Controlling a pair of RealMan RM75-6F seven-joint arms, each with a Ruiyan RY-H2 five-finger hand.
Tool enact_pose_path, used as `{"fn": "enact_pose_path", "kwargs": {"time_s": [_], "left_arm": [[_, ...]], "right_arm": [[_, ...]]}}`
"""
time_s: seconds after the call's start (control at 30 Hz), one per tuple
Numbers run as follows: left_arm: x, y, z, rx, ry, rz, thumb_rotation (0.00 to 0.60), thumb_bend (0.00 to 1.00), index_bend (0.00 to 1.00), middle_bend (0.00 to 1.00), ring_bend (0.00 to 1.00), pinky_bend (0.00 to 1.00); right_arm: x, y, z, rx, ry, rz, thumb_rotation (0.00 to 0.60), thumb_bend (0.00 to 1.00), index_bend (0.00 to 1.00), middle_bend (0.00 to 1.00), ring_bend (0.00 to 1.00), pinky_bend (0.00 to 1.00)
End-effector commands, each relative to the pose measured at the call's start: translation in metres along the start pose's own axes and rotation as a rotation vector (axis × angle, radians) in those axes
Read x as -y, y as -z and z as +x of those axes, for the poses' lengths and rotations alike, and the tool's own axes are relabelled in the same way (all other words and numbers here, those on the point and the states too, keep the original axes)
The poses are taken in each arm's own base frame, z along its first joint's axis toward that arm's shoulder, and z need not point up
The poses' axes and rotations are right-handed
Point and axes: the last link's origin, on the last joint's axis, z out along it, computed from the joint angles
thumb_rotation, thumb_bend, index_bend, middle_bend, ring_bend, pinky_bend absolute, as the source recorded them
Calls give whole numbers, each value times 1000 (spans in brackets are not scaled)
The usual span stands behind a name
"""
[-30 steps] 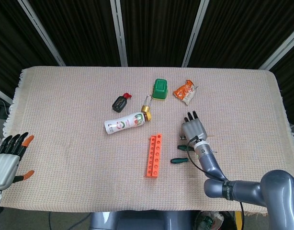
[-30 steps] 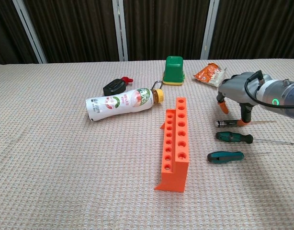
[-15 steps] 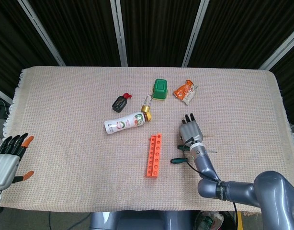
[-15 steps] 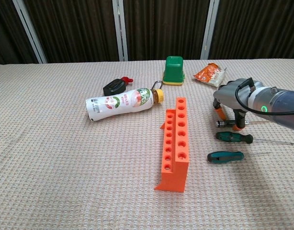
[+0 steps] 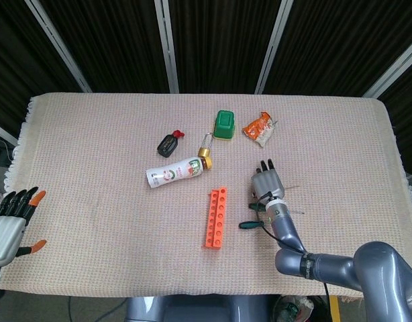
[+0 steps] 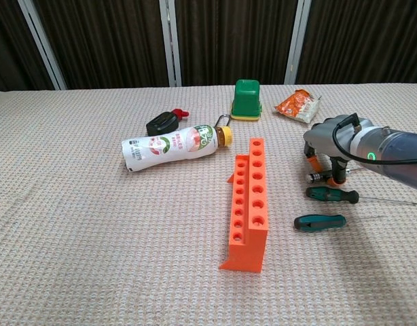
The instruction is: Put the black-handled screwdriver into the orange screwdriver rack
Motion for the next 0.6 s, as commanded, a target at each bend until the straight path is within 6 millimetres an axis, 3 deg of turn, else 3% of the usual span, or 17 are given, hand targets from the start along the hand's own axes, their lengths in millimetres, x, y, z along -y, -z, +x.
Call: {"fn": "enact_pose_path", "kwargs": {"time_s": [0.03, 0.3, 0.6], "left_arm": [[0, 0, 0, 1, 2, 2, 600, 52, 29, 0, 0, 0], [2, 1, -1, 5, 7, 4, 600, 53, 23, 0, 0, 0], [-3, -1, -1, 6, 2, -26, 600, 52, 24, 0, 0, 0]], "right_arm": [[0, 0, 1, -6, -9, 1, 600, 323, 575, 243, 0, 2], [-10, 10, 20, -39, -177, 27, 600, 361, 578, 249, 0, 2], [-49, 43, 54, 21, -671, 121, 600, 399, 582, 263, 0, 2]]}}
